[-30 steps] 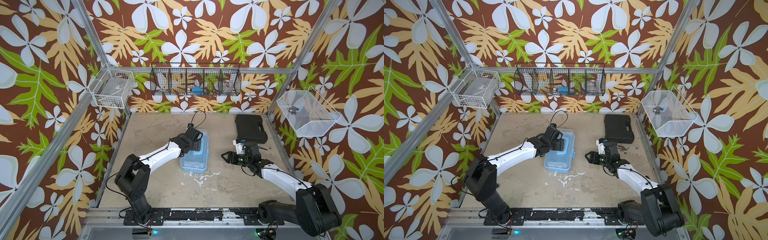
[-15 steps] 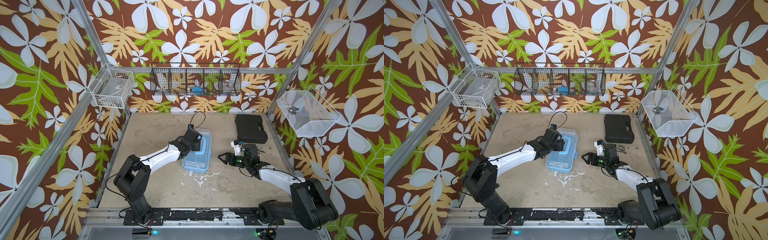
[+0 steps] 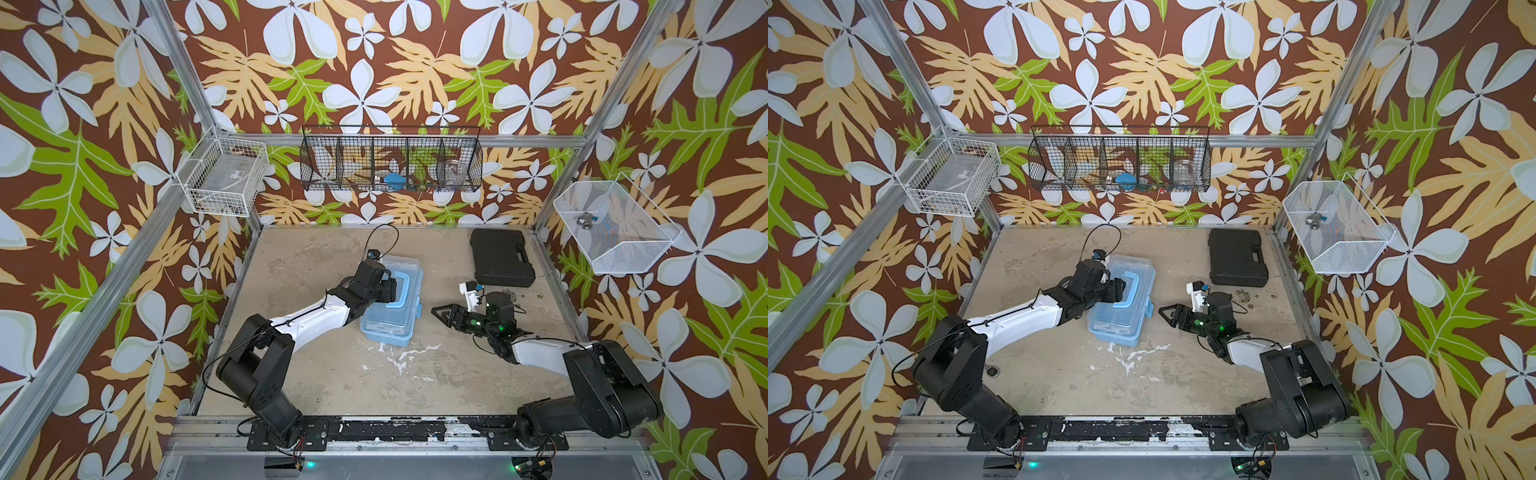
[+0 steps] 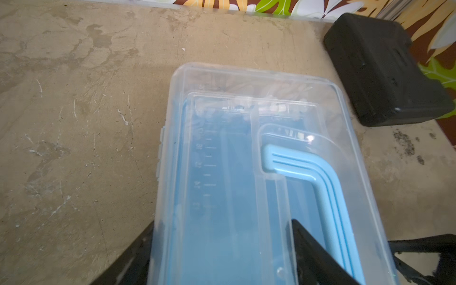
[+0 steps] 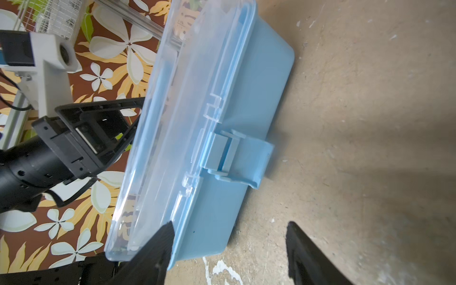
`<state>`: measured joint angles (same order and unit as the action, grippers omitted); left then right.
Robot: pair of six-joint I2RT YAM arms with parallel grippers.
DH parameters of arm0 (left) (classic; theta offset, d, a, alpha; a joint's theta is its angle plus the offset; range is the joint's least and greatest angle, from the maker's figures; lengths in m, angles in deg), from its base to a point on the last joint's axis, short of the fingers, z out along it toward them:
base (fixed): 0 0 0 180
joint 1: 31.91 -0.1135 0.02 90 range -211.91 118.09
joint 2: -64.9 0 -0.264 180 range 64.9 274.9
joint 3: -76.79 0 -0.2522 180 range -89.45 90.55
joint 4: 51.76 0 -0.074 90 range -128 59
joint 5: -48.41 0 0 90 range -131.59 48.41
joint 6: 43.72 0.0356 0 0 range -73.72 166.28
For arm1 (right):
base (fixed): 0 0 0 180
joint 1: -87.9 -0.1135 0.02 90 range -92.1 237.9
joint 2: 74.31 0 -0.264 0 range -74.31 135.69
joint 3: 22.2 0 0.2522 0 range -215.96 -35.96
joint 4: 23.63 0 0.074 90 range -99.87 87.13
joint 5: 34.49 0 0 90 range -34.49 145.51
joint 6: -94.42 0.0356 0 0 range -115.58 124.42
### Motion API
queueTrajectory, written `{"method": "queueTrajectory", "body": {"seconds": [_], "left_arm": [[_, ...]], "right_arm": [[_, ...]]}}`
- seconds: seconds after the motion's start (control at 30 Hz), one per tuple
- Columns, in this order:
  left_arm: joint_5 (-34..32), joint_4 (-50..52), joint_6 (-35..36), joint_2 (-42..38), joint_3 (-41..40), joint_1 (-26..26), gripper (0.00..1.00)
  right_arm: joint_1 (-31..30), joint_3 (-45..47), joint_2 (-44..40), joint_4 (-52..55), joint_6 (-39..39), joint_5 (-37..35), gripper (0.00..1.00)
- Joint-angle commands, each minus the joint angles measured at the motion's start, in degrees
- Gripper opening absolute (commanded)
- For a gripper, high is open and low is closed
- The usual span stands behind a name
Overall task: Close toolboxes
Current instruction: Fasten the toolbox latch on the toolbox.
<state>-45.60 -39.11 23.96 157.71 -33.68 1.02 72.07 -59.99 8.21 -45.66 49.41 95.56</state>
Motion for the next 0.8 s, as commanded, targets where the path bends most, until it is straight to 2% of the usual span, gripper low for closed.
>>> {"method": "queueTrajectory", "body": {"seconds": [0.0, 0.17, 0.3, 0.43, 0.77], "left_arm": [[10.4, 10.4, -1.43, -0.75, -3.73, -2.07, 0.51], [12.45, 10.14, -1.67, -2.11, -3.48, -2.61, 0.5], [14.38, 8.71, -2.63, -2.2, -3.65, -2.61, 0.49], [14.02, 8.76, -2.79, -1.84, -3.74, -2.69, 0.48], [13.68, 9.34, -3.08, -2.1, -3.5, -2.69, 0.48]], "right_arm": [[-0.62, -0.27, 0.64, -3.74, 1.74, 1.48, 0.72], [-2.34, -0.69, 3.17, -7.17, 3.7, 1.68, 0.71], [-3.36, 0.2, 6.65, -15.12, 7.64, 3.07, 0.72], [-3.48, 1.28, 9.58, -20.16, 10.47, 3.23, 0.74], [-4.19, 3.8, 18.51, -40.62, 20.57, 4.02, 0.73]]}}
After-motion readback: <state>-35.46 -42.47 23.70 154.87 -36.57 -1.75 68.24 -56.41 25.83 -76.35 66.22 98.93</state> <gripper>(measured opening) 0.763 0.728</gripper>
